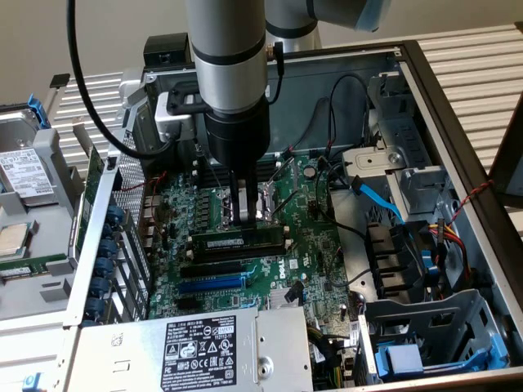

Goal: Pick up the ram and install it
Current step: 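Insert the ram into the slot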

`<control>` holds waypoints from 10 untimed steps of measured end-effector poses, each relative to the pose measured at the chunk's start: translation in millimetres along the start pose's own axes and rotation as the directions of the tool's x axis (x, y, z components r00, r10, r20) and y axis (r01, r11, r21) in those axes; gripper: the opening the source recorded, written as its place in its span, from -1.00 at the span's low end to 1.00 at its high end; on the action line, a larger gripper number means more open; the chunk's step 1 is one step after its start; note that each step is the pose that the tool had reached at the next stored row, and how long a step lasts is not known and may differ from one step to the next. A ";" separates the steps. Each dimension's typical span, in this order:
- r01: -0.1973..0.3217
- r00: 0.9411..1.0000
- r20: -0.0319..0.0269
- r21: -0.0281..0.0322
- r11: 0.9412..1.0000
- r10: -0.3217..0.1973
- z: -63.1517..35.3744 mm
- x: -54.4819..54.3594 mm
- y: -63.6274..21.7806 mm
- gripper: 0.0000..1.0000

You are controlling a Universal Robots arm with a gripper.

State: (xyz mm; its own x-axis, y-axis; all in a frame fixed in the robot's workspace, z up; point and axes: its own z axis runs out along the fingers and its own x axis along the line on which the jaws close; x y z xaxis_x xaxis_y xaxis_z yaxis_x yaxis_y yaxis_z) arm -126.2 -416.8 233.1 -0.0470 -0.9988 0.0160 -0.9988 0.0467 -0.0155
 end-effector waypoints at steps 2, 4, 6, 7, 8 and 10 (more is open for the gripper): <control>0.000 1.000 0.000 0.000 1.000 0.000 0.4 0.0 0.0 -0.75; 0.000 1.000 0.000 0.000 1.000 0.000 0.5 0.0 0.0 -0.75; 0.000 1.000 0.000 0.000 1.000 0.000 0.6 0.0 0.0 -0.75; 0.000 1.000 0.000 0.000 1.000 0.000 0.6 0.0 0.0 -0.75; 0.000 1.000 0.000 0.000 1.000 0.000 0.6 0.0 0.0 -0.75; 0.000 1.000 0.000 0.000 1.000 0.000 0.7 0.0 -0.4 -0.75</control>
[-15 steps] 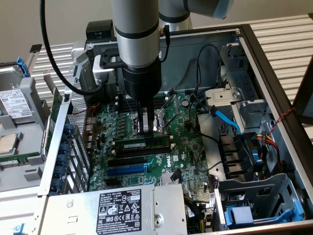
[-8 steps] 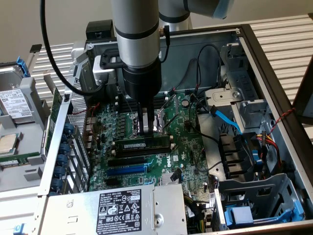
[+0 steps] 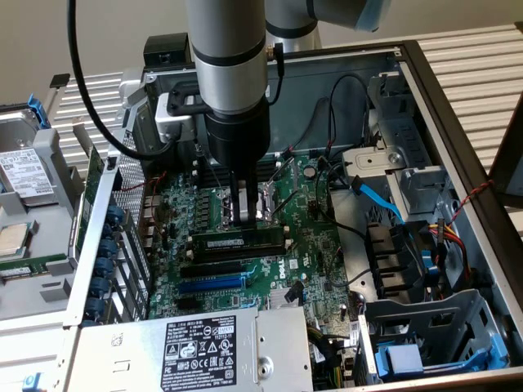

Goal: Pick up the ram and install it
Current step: 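Insert the ram into the slot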

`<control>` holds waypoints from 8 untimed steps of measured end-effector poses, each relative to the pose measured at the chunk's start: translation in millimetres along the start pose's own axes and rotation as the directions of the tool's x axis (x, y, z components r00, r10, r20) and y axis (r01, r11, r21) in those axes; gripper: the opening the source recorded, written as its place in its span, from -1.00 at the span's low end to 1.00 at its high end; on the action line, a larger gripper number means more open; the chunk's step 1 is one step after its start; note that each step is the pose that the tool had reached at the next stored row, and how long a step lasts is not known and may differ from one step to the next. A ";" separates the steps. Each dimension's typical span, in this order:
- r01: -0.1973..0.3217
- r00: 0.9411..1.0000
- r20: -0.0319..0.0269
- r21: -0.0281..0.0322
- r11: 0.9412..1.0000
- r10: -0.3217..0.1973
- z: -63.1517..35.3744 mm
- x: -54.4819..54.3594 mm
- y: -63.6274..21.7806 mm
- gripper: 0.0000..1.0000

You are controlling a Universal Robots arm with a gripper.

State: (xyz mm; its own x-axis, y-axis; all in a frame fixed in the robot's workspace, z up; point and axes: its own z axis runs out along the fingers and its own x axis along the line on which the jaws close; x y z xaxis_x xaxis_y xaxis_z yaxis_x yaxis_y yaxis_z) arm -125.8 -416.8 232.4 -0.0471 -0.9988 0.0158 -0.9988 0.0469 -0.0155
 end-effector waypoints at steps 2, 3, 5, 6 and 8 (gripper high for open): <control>0.000 1.000 0.000 0.000 1.000 0.000 0.0 0.0 -0.4 -0.75; 0.000 1.000 0.000 0.000 1.000 0.000 0.0 0.0 -0.5 -0.75; 0.000 1.000 0.000 0.000 1.000 0.000 0.0 0.0 -1.1 -0.75; 0.000 1.000 0.000 0.000 1.000 0.000 0.0 -0.1 -1.3 -0.75; 0.000 1.000 0.000 0.000 1.000 0.000 0.0 0.0 -1.3 -0.75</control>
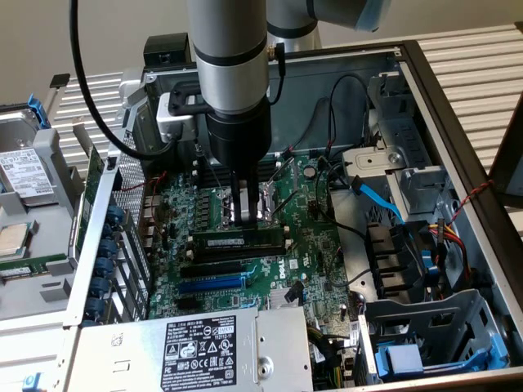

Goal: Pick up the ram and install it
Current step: 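Insert the ram into the slot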

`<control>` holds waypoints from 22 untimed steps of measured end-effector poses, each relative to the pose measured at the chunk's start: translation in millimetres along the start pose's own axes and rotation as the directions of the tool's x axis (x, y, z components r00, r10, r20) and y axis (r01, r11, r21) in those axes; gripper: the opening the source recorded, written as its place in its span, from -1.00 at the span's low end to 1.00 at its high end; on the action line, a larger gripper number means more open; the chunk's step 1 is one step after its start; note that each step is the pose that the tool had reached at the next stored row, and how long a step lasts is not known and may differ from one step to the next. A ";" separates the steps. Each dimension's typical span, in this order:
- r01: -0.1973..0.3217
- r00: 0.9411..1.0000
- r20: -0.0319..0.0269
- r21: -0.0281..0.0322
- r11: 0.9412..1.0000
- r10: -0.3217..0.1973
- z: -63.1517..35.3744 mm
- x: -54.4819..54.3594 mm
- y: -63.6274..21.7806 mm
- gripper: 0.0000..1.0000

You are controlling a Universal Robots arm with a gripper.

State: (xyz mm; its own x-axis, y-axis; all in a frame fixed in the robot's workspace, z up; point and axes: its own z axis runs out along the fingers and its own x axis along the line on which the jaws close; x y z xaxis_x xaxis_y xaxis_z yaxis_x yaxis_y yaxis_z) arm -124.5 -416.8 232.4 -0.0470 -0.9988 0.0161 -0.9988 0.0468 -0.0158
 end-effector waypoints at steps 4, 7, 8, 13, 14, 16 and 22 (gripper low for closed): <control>0.000 1.000 0.000 0.005 1.000 0.000 0.0 0.0 -0.1 -0.75; 0.000 1.000 0.000 0.008 1.000 0.000 0.0 0.0 -0.1 -0.75; 0.000 1.000 0.000 0.009 1.000 0.000 0.0 0.0 0.0 -0.75; 0.000 1.000 0.000 0.012 1.000 0.000 0.0 0.0 1.2 -0.75; 0.000 1.000 0.000 0.013 1.000 0.000 0.0 0.0 1.4 -0.75; 0.000 1.000 0.000 0.013 1.000 0.000 0.0 0.1 1.9 -0.75; 0.001 1.000 0.000 0.013 1.000 -0.001 -1.5 0.2 2.2 -0.75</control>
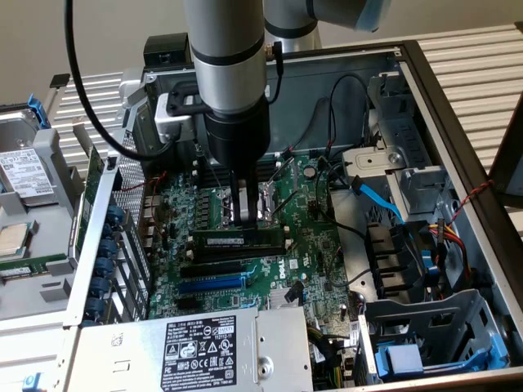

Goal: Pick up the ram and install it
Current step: 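Insert the ram into the slot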

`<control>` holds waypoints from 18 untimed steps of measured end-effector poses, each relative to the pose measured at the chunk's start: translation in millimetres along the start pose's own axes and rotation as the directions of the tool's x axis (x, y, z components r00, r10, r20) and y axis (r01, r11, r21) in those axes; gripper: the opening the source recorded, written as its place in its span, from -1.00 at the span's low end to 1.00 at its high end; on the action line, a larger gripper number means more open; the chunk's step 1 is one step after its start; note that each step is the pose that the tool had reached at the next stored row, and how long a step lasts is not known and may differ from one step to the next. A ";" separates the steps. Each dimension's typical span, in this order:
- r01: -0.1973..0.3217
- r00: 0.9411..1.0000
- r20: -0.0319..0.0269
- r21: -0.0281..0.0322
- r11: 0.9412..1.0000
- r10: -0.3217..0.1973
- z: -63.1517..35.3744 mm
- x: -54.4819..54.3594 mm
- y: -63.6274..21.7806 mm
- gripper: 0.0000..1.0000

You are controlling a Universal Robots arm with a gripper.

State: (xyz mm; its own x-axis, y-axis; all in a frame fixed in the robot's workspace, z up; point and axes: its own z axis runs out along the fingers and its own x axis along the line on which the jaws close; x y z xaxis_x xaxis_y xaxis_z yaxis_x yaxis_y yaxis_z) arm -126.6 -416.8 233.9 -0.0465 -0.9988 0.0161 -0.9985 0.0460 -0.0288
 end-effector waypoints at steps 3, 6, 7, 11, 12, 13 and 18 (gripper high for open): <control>0.000 1.000 0.000 0.000 1.000 0.000 -1.5 0.0 -0.1 -0.75; 0.001 1.000 0.000 0.000 1.000 -0.001 -2.5 0.0 -0.1 -0.75; 0.001 1.000 0.000 0.000 1.000 -0.001 -2.9 0.0 0.0 -0.75; 0.001 1.000 0.000 0.000 1.000 -0.001 -4.9 0.1 0.0 -0.75; 0.001 1.000 0.000 0.000 1.000 -0.001 -5.6 0.1 -0.1 -0.75; 0.002 1.000 0.000 0.000 1.000 -0.002 -6.3 0.1 -0.1 -0.75; 0.003 1.000 0.000 0.000 1.000 -0.003 -7.0 0.1 -0.1 -0.75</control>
State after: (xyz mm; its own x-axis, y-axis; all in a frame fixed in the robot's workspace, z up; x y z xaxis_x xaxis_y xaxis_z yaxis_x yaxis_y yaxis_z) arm -126.7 -416.7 240.9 -0.0438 -0.9989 0.0160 -0.9986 0.0433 -0.0290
